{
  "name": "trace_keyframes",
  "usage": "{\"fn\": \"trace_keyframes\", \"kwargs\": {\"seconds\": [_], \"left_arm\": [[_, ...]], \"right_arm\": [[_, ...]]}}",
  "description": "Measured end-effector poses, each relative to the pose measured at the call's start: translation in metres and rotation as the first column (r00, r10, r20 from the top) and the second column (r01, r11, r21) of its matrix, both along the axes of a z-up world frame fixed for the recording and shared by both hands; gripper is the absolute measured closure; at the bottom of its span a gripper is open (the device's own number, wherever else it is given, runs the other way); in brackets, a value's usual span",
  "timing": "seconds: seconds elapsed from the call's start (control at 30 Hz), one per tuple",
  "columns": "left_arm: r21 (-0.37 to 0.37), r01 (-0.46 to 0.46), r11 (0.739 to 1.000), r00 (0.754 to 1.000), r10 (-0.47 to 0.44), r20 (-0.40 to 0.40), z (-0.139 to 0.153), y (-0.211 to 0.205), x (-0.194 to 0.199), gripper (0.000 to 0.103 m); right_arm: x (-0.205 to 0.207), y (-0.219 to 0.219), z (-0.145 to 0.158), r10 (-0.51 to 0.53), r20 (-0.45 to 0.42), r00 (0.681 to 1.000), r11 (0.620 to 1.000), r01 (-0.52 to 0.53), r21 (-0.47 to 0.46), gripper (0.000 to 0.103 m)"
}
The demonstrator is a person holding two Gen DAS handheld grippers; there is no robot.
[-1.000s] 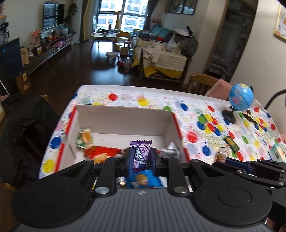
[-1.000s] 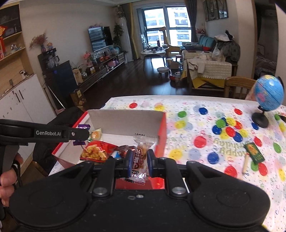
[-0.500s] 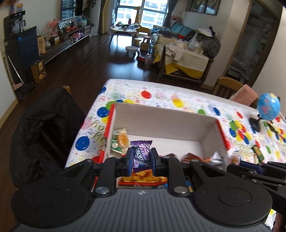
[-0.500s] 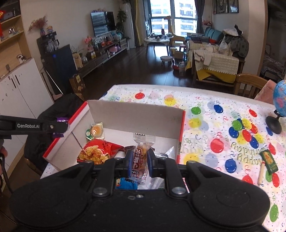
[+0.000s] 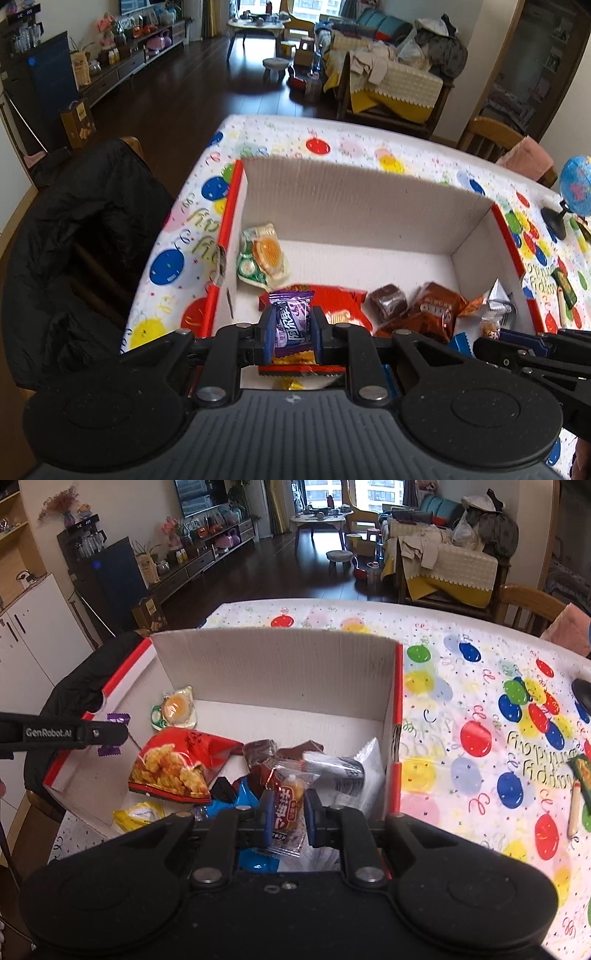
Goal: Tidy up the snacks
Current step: 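Carry both held snacks over the cardboard box and lower them inside, then open both tools to release the snacks into the box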
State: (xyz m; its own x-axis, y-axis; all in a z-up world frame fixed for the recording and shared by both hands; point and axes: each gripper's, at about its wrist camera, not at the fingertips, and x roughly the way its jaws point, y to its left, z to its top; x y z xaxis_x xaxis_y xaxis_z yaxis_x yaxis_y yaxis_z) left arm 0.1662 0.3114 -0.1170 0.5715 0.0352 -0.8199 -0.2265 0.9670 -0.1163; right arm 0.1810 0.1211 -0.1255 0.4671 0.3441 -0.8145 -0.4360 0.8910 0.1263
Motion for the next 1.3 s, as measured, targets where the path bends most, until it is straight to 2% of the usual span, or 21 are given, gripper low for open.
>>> {"fn": "trace_keyframes", "kwargs": {"seconds": [0.37, 0.73, 0.9, 1.0, 1.03, 1.23, 1.3], "left_arm": [[-0.010, 0.020, 1.000, 0.998, -0.020, -0.055, -0.018, -0.008, -0.002, 0.084], [-0.025, 0.032, 0.999, 0.999, -0.033, -0.041, -0.009, -0.014, -0.017, 0.082], [-0.023, 0.042, 0.999, 0.999, -0.042, -0.019, 0.000, -0.018, -0.027, 0.070], [-0.028, 0.040, 0.999, 0.999, -0.040, 0.005, 0.008, -0.021, -0.033, 0.053], [-0.029, 0.042, 0.999, 0.999, -0.042, 0.017, 0.011, -0.022, -0.035, 0.051], [-0.029, 0.058, 0.998, 0.996, -0.056, 0.072, 0.032, -0.031, -0.045, 0.050], [-0.030, 0.066, 0.997, 0.994, -0.063, 0.088, 0.040, -0.035, -0.047, 0.049]], "right_arm": [[-0.002, 0.002, -0.006, 0.002, -0.017, 1.000, 1.000, -0.002, -0.005, 0.084], [-0.011, -0.005, 0.002, -0.014, -0.001, 1.000, 1.000, 0.014, 0.006, 0.074], [-0.019, -0.010, 0.011, -0.025, 0.017, 1.000, 0.999, 0.024, 0.022, 0.066], [-0.024, -0.014, 0.018, -0.034, 0.027, 0.999, 0.999, 0.033, 0.039, 0.064], [-0.026, -0.016, 0.022, -0.036, 0.033, 0.999, 0.998, 0.035, 0.046, 0.063], [-0.039, -0.026, 0.044, -0.042, 0.079, 0.996, 0.995, 0.035, 0.091, 0.051], [-0.043, -0.030, 0.053, -0.044, 0.100, 0.994, 0.994, 0.033, 0.105, 0.043]]}}
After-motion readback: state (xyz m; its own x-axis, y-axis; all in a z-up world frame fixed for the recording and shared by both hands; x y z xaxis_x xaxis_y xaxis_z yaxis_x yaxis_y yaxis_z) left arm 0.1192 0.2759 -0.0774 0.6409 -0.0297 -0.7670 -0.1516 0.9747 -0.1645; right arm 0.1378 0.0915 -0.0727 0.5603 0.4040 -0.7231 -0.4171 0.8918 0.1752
